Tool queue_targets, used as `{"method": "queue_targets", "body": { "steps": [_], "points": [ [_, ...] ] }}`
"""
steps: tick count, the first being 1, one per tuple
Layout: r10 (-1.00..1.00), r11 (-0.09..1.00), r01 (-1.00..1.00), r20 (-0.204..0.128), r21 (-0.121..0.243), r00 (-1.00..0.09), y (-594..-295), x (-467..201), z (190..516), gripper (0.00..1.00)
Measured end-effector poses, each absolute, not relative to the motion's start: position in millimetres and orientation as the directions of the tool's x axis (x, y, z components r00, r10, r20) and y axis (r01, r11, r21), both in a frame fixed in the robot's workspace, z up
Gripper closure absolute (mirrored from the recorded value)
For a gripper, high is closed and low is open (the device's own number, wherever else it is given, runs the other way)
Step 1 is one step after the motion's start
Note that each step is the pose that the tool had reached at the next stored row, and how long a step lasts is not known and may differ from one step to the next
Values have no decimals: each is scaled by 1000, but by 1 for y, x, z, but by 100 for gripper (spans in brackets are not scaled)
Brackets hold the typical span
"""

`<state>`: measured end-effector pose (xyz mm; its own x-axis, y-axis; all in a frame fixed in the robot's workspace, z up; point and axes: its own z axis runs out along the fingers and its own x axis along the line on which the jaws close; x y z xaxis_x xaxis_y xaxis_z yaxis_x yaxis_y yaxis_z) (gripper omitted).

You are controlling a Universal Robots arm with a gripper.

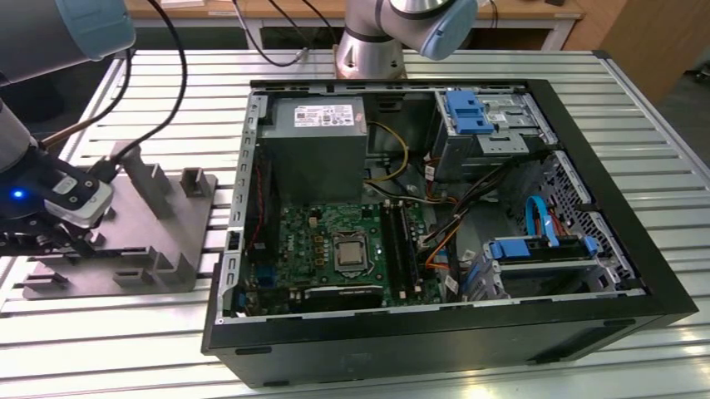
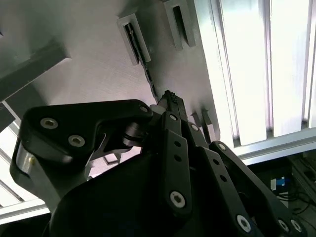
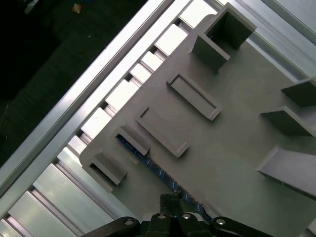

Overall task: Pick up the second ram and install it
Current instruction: 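Pick up the second ram and move it above second insertion slot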

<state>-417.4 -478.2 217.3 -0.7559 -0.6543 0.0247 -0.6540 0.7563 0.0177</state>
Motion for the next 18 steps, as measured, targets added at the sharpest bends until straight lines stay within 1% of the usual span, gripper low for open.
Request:
{"method": "queue_targets", "body": {
  "steps": [6, 9, 13, 16, 18],
  "points": [
    [-674, 739, -673, 25, 18, -739, -478, -417, 217, 90],
    [-704, 710, -703, 23, 20, -710, -478, -417, 217, 90],
    [-741, 672, -741, 16, 26, -671, -478, -417, 217, 90],
    [-758, 652, -757, 2, 38, -653, -478, -417, 217, 90],
    [-772, 635, -771, -1, 41, -636, -478, -417, 217, 90]
  ]
}}
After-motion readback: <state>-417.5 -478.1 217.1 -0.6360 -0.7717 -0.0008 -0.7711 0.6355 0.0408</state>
